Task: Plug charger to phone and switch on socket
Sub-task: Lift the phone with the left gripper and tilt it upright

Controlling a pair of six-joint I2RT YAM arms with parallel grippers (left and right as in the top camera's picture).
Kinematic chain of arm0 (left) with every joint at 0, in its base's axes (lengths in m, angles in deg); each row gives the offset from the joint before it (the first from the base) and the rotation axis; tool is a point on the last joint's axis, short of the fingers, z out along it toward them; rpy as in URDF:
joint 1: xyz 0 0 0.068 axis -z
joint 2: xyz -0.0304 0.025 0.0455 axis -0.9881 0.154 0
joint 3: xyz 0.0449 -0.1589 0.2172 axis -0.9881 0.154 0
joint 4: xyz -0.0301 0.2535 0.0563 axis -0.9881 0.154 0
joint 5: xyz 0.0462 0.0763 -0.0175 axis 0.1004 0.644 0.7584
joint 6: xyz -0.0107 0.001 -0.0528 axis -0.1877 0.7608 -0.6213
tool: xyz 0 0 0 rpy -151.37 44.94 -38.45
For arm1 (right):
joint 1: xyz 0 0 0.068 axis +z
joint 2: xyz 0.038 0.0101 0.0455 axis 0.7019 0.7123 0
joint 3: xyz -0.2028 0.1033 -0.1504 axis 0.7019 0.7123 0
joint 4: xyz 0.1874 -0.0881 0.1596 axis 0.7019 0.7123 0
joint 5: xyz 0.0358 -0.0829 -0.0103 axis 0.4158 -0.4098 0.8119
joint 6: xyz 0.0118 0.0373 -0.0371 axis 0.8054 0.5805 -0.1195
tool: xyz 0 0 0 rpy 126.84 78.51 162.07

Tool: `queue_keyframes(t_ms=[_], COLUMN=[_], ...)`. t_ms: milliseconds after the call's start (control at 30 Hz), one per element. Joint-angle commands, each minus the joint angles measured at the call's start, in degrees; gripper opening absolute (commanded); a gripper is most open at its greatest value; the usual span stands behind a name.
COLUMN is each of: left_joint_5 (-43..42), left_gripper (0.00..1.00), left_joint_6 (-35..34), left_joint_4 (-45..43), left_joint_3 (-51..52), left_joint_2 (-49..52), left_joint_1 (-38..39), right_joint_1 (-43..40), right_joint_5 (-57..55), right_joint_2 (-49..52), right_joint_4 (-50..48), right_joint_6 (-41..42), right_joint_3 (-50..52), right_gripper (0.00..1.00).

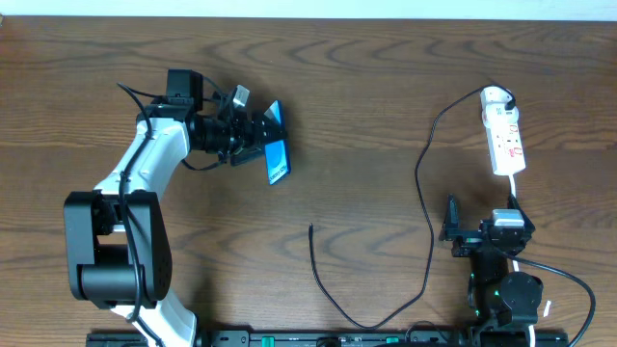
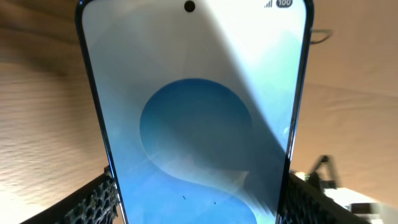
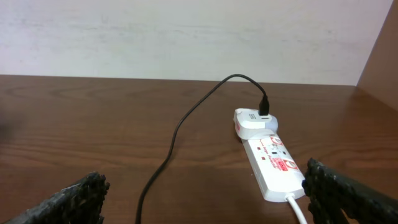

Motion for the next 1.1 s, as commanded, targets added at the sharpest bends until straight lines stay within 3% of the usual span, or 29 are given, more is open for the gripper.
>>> queue_keyframes(t_ms=[0, 400, 1067], left_joint_5=[-9.0, -14.2, -20.1], left_gripper=[0.07, 0.08, 0.07], left_joint_6=[-8.4, -28.6, -49.5], left_joint_4=[-1.8, -6.4, -8.1], left_joint_3=[-0.3, -0.3, -0.3], left_joint_2=[-1.7, -1.7, -1.7], left_joint_1=[-0.2, -0.2, -0.2], right_joint_1=[0.5, 0.5, 0.5], right_joint_5=[-0.3, -0.3, -0.3], right_joint_2=[-0.5, -0.5, -0.5], right_joint_4=[0.2, 0.2, 0.2], right_joint_6=[-0.5, -0.5, -0.5], right_joint_3=[0.1, 0.1, 0.1], right_gripper=[0.99, 0.99, 0.99])
